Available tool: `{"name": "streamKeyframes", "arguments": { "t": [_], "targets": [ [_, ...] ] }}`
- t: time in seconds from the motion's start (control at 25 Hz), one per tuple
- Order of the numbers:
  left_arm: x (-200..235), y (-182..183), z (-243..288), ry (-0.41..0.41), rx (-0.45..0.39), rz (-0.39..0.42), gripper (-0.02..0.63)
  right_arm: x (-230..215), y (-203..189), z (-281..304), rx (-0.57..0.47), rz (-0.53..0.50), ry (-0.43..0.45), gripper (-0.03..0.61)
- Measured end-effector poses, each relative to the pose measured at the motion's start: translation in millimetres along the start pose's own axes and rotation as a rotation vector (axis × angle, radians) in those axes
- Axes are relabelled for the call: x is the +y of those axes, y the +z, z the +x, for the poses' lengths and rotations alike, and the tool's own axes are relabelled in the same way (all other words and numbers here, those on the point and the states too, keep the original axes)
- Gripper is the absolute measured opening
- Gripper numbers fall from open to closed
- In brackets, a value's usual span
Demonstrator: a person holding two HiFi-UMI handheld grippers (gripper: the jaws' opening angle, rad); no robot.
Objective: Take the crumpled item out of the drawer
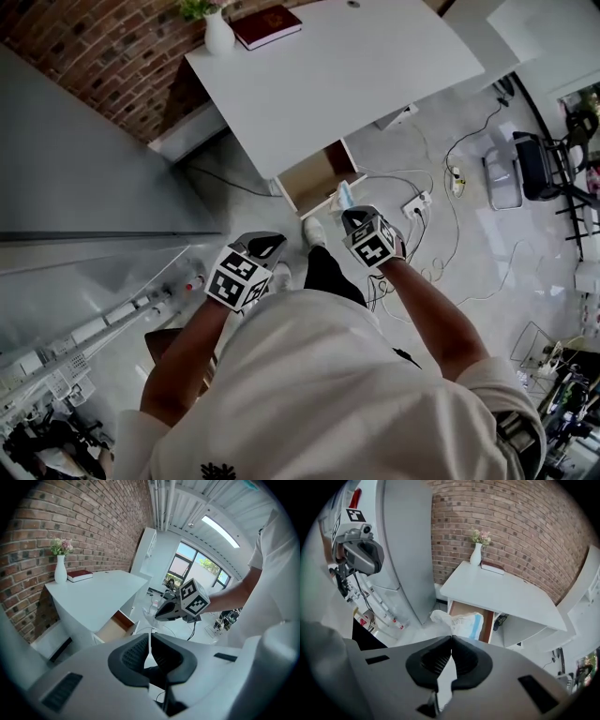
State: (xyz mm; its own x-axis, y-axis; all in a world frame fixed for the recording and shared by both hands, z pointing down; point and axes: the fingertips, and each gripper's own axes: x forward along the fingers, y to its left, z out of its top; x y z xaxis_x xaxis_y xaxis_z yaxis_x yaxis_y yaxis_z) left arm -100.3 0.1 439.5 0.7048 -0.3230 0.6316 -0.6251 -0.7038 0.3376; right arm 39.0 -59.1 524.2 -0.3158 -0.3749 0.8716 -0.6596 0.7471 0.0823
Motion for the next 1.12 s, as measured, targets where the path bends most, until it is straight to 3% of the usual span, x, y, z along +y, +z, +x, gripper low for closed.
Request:
{"name": "streamKeyframes", "arguments": {
  "t": [0.6,1.12],
  "targets": [
    [-11,-29,-25,-0.025,-0.023,0.036,0.031,61,7,-55,-0.076,0.04,-0.018,0.029],
    [-20,-41,-34,-0.035,-0.025,0.049,0.031,86,12,-71,-0.1,0.049,-0.014,0.029]
  ]
}}
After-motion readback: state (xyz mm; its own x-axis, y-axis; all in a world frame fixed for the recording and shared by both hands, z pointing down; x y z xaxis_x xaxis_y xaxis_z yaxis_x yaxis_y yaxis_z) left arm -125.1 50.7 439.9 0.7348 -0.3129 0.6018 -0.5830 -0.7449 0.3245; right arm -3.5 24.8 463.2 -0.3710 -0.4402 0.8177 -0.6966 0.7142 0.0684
